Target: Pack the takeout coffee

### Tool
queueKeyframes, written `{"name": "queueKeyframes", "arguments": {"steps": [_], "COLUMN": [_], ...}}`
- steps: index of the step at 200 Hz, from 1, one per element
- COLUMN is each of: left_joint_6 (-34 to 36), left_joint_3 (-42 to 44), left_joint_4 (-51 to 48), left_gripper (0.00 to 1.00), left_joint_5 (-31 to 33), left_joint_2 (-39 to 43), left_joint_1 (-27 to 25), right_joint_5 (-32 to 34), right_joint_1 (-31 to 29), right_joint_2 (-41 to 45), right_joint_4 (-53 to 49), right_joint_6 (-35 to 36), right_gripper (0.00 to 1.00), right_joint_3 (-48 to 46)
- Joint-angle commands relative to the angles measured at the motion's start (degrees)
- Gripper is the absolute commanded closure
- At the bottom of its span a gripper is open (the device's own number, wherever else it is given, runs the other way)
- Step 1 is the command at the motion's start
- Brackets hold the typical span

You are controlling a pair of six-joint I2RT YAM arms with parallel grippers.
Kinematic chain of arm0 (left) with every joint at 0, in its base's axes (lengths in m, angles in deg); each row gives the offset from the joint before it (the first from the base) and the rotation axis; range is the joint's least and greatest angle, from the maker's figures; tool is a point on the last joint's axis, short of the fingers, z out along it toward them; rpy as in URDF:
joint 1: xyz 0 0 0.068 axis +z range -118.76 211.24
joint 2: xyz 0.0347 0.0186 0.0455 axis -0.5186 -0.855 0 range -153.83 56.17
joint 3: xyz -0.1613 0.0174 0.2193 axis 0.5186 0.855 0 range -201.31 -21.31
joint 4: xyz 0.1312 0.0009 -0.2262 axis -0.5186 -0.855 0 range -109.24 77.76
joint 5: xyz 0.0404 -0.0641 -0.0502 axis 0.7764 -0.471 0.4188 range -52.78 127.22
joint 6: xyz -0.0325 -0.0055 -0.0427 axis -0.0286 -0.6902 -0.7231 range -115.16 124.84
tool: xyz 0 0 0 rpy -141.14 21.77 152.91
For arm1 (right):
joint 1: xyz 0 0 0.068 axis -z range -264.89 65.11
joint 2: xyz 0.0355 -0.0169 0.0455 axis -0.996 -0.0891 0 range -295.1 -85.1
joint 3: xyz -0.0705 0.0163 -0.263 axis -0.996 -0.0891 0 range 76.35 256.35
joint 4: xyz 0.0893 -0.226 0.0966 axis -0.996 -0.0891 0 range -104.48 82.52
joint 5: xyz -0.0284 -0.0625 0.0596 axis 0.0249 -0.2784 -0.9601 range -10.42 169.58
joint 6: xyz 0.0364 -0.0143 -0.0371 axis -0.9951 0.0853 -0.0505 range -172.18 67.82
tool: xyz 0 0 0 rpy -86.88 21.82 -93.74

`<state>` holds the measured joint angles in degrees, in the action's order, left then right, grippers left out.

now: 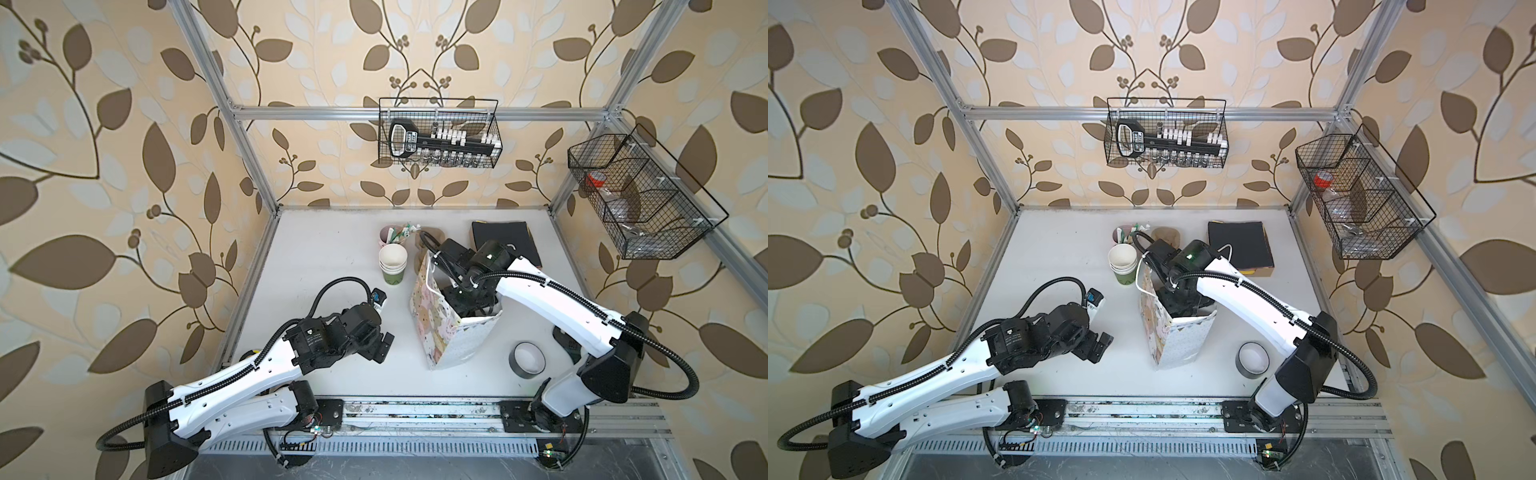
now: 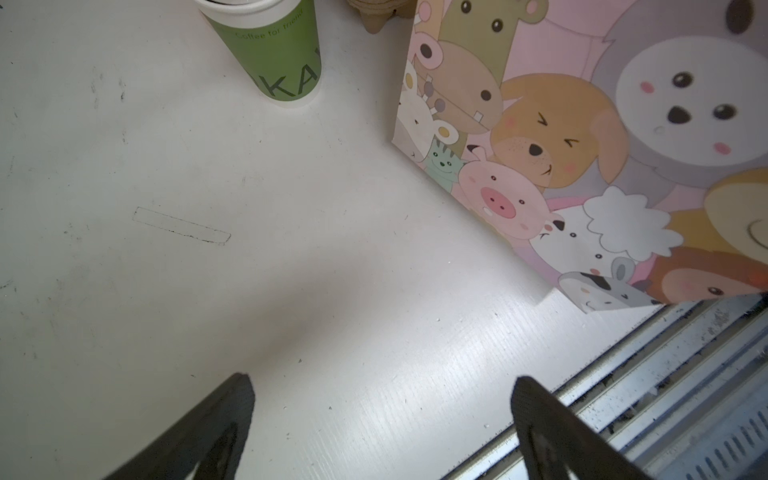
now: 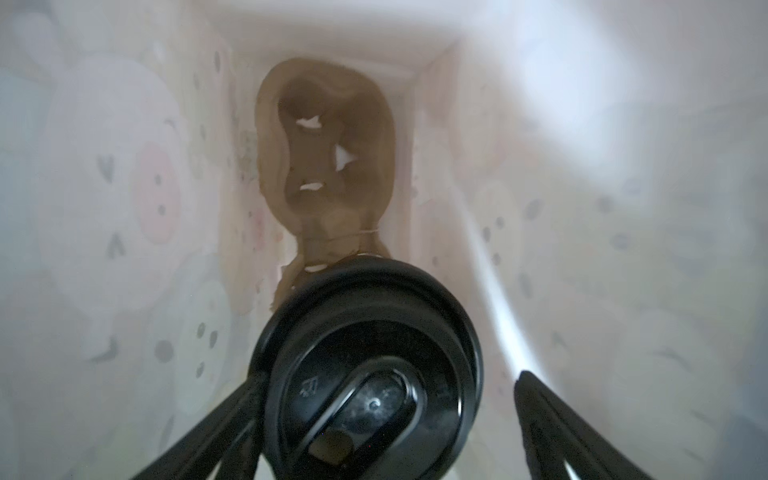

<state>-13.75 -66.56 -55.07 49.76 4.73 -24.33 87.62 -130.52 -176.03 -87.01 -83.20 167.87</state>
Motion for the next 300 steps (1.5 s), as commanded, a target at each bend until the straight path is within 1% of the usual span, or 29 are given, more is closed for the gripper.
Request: {"name": "queueKeyframes", "arguments": {"steps": [1,52,90,129,163,201,224,265,300], "left_joint_6": [-1.04,-1.08,-1.05,-1.19,-1.27,-1.28,-1.36,-1.19,-1.7], "left_joint_3": [-1.68,-1.63,-1.68,-1.68,-1.67,-1.63,-1.57,-1.48,-1.76], "left_joint_4": [-0.5,-0.51,-0.5,-0.55,-0.59,-0.63,-0.71,-0.52,-0.43], "left_gripper": [0.01,0.01,0.01,0.01,0.01,0.01,0.01,0.01,0.01], "left_joint_5": [1.4,1.4,1.43,1.67,2.01,2.32,2.52,3.6,5.68], "left_joint_2": [0.82,0.76,0.76,0.79,0.93,1.2,1.27,2.38,5.19], "left_joint_1": [-0.5,-0.5,-0.5,-0.5,-0.5,-0.5,-0.51,-0.5,-0.5], "right_joint_5": [1.45,3.09,4.55,6.02,6.76,7.26,6.59,3.68,2.12], "right_joint_1": [-0.12,-0.56,-1.91,-3.29,-4.59,-4.73,-4.89,-5.33,-5.44], "right_joint_2": [0.36,0.32,-0.53,-1.49,-2.49,-2.52,-2.83,-1.82,-0.26], "right_joint_4": [-2.74,-1.87,-2.51,-4.6,-6.39,-8.78,-10.52,-10.56,-10.57], "right_joint_6": [0.35,-0.08,-0.7,-1.01,-1.45,-1.59,-1.32,-0.52,1.12], "right_gripper": [0.07,0.06,0.06,0.06,0.06,0.06,0.06,0.06,0.06], "right_joint_3": [1.21,-0.73,0.98,7.11,10.47,15.73,20.27,25.31,32.14]}}
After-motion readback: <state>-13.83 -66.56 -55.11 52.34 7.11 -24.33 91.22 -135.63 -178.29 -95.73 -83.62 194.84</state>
